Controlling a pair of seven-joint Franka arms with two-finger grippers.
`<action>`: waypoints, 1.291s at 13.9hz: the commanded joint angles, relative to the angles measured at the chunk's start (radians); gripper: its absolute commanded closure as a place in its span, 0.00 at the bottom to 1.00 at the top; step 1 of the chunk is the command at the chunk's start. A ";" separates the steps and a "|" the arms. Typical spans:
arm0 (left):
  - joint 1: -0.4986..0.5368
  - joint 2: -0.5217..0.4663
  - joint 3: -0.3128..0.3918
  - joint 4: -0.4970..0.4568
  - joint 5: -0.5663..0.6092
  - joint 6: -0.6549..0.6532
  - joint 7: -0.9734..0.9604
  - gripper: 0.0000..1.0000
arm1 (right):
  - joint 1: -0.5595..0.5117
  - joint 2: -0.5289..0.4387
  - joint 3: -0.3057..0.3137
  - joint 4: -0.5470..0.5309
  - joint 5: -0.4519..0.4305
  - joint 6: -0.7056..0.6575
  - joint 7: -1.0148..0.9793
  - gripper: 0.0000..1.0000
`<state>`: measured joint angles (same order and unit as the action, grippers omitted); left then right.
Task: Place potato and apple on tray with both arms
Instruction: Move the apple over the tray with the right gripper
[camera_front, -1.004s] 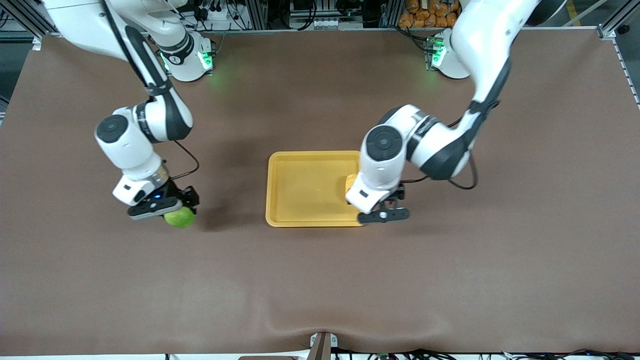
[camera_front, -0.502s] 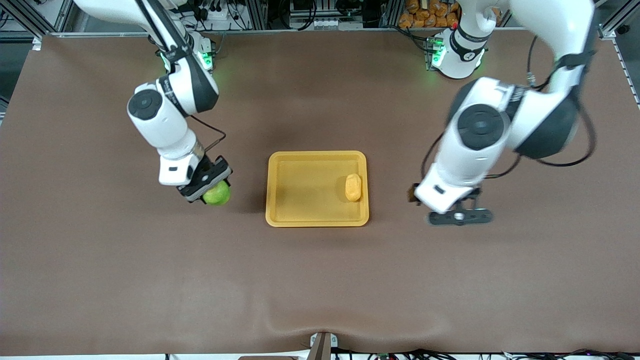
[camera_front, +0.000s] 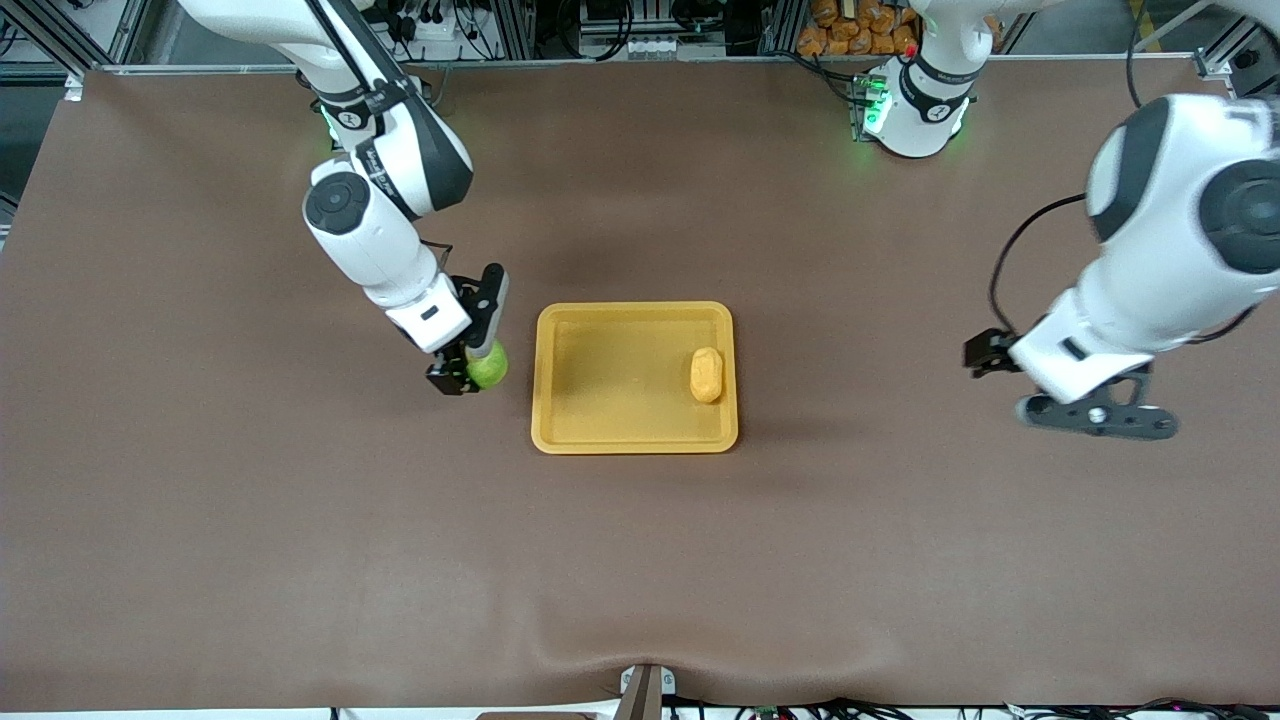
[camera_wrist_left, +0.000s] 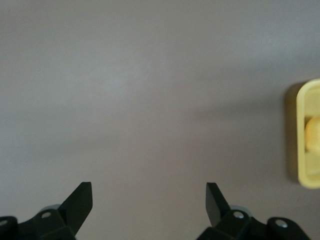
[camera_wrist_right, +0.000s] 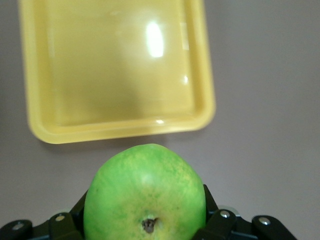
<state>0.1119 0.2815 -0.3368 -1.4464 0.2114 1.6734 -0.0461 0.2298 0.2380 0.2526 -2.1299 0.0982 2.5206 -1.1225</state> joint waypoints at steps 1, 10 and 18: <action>0.040 -0.119 -0.008 -0.095 -0.036 -0.024 0.057 0.00 | 0.011 0.098 0.001 0.115 0.083 -0.119 -0.164 1.00; 0.130 -0.251 -0.001 -0.114 -0.122 -0.086 0.077 0.00 | 0.130 0.279 -0.016 0.303 0.141 -0.166 -0.269 1.00; 0.129 -0.289 0.002 -0.101 -0.121 -0.121 0.078 0.00 | 0.401 0.345 -0.276 0.341 0.140 -0.125 -0.148 1.00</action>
<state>0.2340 0.0222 -0.3352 -1.5303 0.1078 1.5652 0.0173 0.6123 0.5616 -0.0056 -1.8161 0.2195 2.3950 -1.2728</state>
